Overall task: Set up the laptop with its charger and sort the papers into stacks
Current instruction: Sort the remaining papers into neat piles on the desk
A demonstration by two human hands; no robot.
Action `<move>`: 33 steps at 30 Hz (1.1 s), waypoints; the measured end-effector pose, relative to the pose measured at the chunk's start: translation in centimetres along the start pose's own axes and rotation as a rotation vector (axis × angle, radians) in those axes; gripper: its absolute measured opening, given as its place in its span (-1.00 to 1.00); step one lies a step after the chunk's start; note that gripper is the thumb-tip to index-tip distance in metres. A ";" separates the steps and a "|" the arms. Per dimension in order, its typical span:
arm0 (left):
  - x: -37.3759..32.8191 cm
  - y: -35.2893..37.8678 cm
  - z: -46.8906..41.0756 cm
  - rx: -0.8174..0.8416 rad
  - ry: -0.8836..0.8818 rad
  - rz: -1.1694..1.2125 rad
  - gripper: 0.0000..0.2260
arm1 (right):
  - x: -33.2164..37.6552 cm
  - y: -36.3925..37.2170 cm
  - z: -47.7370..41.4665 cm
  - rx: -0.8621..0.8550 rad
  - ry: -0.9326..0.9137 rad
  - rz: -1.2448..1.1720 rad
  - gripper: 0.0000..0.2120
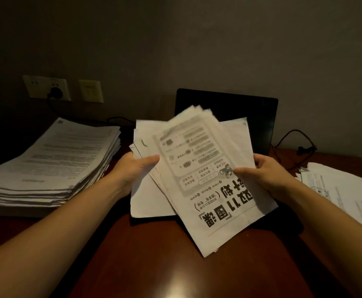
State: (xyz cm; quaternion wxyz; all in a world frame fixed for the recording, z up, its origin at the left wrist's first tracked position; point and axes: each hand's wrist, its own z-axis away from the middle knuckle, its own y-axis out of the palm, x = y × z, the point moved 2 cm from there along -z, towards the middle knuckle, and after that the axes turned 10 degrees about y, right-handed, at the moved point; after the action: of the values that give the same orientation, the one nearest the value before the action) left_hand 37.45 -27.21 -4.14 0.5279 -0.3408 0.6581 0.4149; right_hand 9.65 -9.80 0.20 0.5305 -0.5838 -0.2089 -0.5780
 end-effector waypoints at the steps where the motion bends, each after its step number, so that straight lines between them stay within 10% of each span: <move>1: -0.3 -0.1 -0.1 -0.053 0.029 -0.103 -0.54 | 0.3 -0.1 0.0 -0.010 -0.024 0.046 -0.77; 5: -4.6 0.5 0.1 -0.253 0.313 -0.751 -0.19 | 2.3 -0.2 0.1 -0.011 -0.101 0.266 -0.82; 8: -7.4 3.8 -0.2 -0.009 0.624 -1.251 -0.15 | 4.1 0.0 0.1 0.029 -0.152 0.442 -0.78; 11: -8.8 6.6 -1.3 0.279 0.578 -1.457 -0.13 | 6.0 0.5 0.2 0.046 -0.243 0.668 -0.80; 16: -9.1 7.5 -2.2 0.589 0.199 -1.170 -0.82 | 7.6 2.0 0.5 0.032 -0.442 0.897 -0.76; 24: -6.2 4.2 -1.8 0.385 0.105 -0.853 -0.85 | 4.6 1.3 -1.3 -0.393 -0.563 0.744 -0.43; 33: -6.2 2.3 -1.8 -0.044 0.082 -0.265 -0.75 | -0.4 2.6 -2.2 -0.441 0.049 -0.436 -0.07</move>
State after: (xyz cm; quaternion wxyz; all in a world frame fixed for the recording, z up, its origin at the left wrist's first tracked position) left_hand 36.03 -27.80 2.52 0.5432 -0.4528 0.6191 0.3415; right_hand 10.81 -12.43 -1.61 0.2592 -0.6122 -0.1860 -0.7235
